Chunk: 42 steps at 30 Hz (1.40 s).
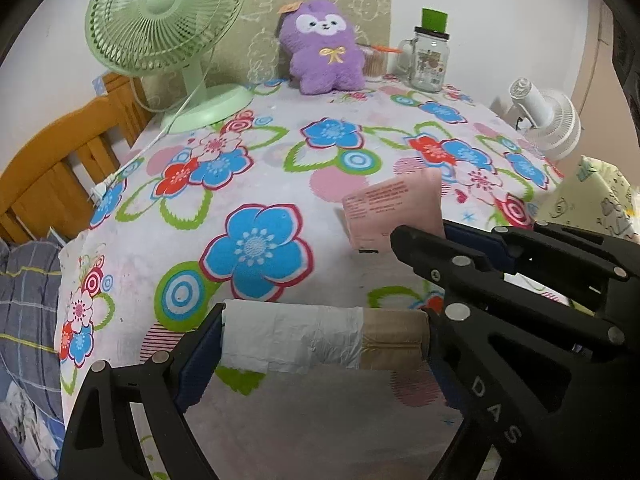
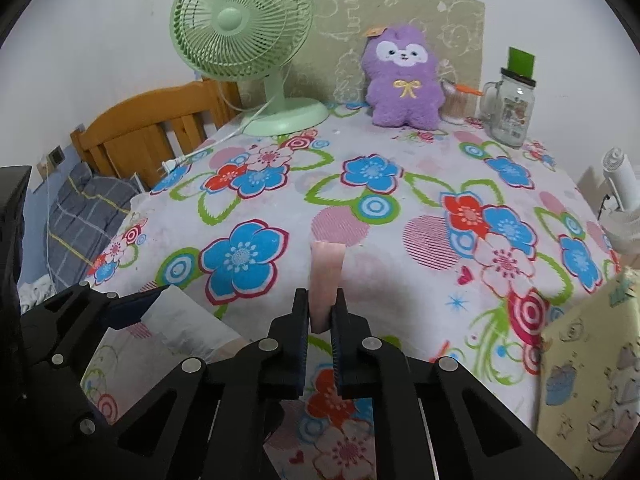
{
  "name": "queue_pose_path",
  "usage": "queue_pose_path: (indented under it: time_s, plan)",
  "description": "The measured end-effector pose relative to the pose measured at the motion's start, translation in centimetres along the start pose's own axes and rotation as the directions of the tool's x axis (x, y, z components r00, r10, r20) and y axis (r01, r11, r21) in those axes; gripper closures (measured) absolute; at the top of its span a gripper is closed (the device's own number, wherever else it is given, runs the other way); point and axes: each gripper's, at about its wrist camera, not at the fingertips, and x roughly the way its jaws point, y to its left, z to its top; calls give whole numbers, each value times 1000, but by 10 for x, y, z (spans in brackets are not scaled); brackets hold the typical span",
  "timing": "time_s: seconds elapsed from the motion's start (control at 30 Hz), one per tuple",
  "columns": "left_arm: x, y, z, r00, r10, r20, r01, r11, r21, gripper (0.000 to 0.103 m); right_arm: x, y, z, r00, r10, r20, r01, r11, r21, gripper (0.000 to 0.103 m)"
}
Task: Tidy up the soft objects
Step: 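Grasp the pink packet with the right tool while the left tool grasps the white roll, then lift the pink packet and white roll and carry both over the gift box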
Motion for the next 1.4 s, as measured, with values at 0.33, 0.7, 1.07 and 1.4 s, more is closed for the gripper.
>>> queue_pose_path:
  time_s: [0.33,0.7,1.07,1.4]
  plan:
    - [-20,-30,-3,999,-6,36,5,999,36,10,-37,-15,-12,998,-44,54,43,999,13,91]
    - [-43,-61,-6,997,-6,83,0,998,71,10,-75,-33,-23,991,-97,94,94,995,34,91]
    - [-71,-86,-2,992,8,128,-21,995,100,10,-112,-44,-23,983,-116,143,109,992,56,91]
    - [-95,-101,6,984,7,177,-28,993,118,10,-141,-53,-16,972,-147,183,138,989,59,91]
